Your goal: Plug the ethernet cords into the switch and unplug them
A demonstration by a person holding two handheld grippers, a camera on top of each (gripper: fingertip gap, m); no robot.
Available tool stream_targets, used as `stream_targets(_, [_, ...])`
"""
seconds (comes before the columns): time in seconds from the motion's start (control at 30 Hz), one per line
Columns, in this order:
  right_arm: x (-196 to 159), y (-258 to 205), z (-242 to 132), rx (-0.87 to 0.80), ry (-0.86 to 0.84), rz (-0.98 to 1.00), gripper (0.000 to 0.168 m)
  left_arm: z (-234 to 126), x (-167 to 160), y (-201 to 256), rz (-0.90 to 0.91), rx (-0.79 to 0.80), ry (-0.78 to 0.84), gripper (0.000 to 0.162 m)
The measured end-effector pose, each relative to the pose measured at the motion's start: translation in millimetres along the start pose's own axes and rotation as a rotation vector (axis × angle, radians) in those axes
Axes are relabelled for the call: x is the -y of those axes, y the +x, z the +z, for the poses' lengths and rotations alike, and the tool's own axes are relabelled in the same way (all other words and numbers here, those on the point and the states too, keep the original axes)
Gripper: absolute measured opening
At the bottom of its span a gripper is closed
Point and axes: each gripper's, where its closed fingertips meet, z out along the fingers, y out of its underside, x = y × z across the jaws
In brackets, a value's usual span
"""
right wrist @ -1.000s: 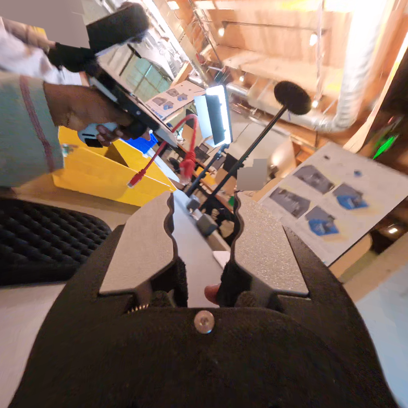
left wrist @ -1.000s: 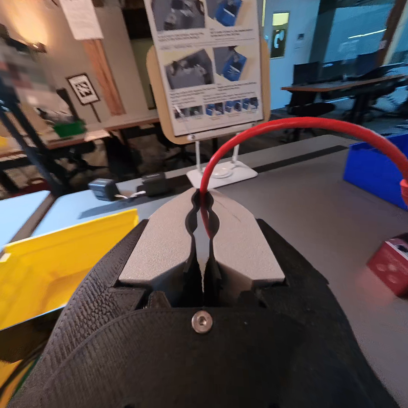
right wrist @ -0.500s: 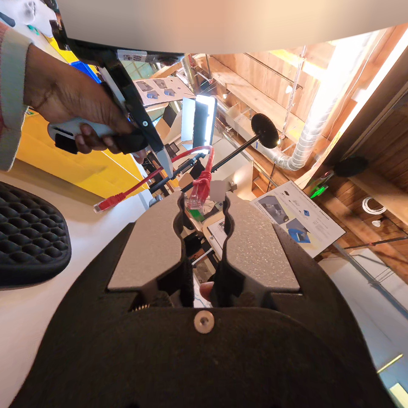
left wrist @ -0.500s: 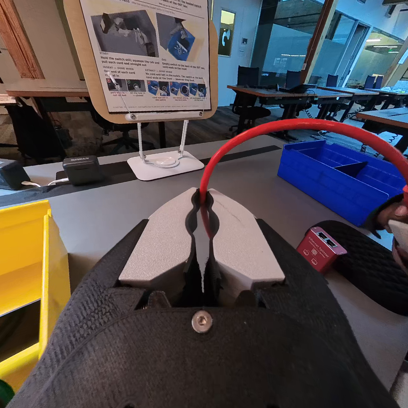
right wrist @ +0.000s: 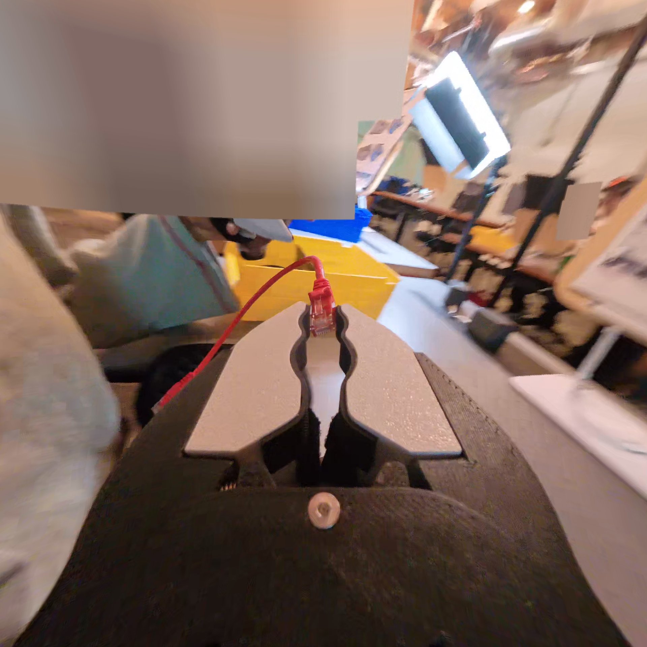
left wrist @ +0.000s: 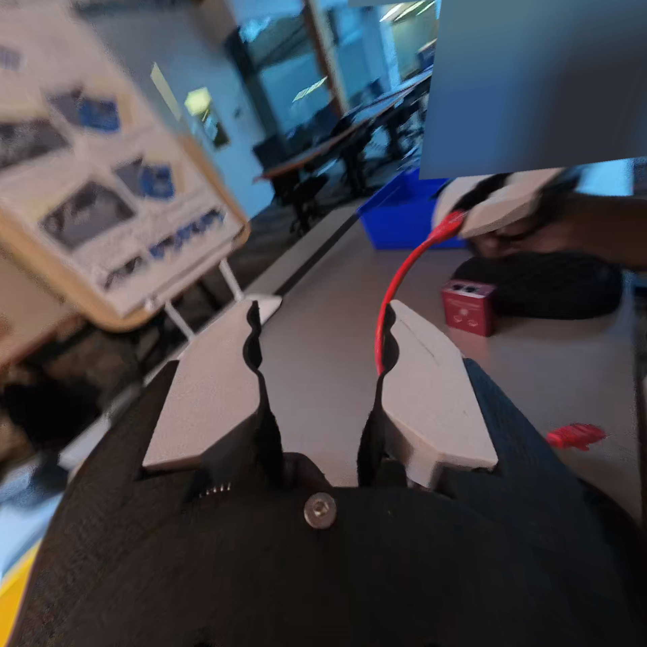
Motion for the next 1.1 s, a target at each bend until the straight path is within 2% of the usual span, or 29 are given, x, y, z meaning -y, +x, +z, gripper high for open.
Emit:
stream_targets(0.07, [-2,-5,-1,0.098,0.007,0.117,0.013,4,25,29,0.063,-0.155,0.083,0.063])
stream_targets(0.13, [-5,-9,1,0.159,0.001,0.159,0.013,15,35,58,0.04,-0.322,0.089,0.06])
stream_targets(0.2, [-9,-14,3,0.197,-0.031,0.149,0.013,27,30,80,0.02,-0.463,0.045,0.054])
stream_targets(0.27, [-14,-21,4,0.235,-0.08,0.102,0.014,40,12,87,0.046,-0.52,-0.052,0.046])
stream_targets(0.33, [-15,-26,4,0.261,-0.113,0.065,0.014,49,-3,89,0.089,-0.544,-0.104,0.032])
stream_targets(0.43, [-14,-25,4,0.267,-0.113,0.078,0.014,53,-1,98,0.049,-0.589,-0.041,0.02])
stream_targets(0.53, [-16,-23,3,0.274,-0.099,0.113,0.014,53,2,98,0.05,-0.571,0.014,0.019])
stream_targets(0.77, [-19,-22,2,0.28,-0.079,0.156,0.013,53,-5,108,0.074,-0.596,0.009,0.022])
stream_targets(0.9, [-20,-23,2,0.285,-0.075,0.157,0.013,56,-6,105,0.022,-0.576,0.015,0.011])
stream_targets(1.1, [-23,-25,0,0.299,-0.097,0.155,0.014,56,-9,110,-0.012,-0.593,-0.006,0.01])
